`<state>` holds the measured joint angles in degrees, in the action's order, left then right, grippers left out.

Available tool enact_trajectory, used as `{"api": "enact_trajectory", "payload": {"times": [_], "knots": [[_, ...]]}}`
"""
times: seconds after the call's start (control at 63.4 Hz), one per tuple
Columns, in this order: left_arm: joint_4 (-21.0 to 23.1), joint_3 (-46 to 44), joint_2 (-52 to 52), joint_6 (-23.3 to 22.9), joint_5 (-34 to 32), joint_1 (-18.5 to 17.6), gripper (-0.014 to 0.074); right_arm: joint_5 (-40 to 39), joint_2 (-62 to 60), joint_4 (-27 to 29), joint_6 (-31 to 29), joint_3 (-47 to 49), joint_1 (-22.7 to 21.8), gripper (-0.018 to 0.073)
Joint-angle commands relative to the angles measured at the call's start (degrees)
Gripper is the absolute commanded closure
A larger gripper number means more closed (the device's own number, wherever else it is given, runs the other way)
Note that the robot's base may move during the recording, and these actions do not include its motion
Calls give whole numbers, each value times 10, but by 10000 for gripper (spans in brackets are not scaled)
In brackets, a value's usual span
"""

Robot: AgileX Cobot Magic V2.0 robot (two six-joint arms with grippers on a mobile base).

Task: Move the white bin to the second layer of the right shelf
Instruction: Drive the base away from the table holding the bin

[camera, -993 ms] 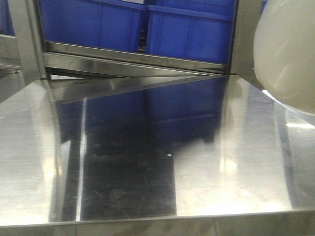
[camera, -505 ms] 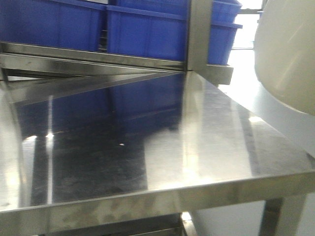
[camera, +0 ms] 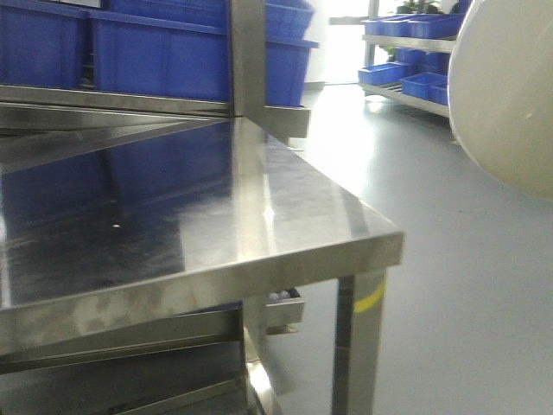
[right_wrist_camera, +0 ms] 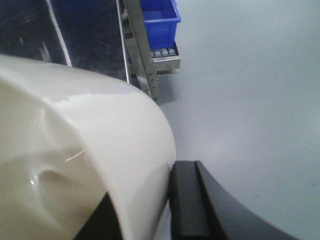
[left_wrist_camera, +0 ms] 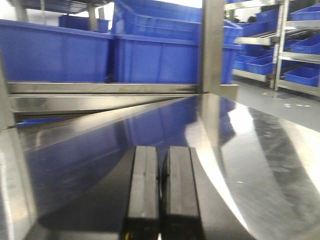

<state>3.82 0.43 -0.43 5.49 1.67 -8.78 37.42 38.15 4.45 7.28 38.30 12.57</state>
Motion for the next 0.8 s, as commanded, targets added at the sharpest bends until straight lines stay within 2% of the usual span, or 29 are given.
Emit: {"api": "enact_trajectory", "payload": {"times": [0.0,0.788], "knots": [[4,19,-10,-4,-52,-2,512,-50,-2,4,-3,18,-4,504],[4,19,-10,-4,-52,-2,512,-50,-2,4,-3,18,-4,504]]}}
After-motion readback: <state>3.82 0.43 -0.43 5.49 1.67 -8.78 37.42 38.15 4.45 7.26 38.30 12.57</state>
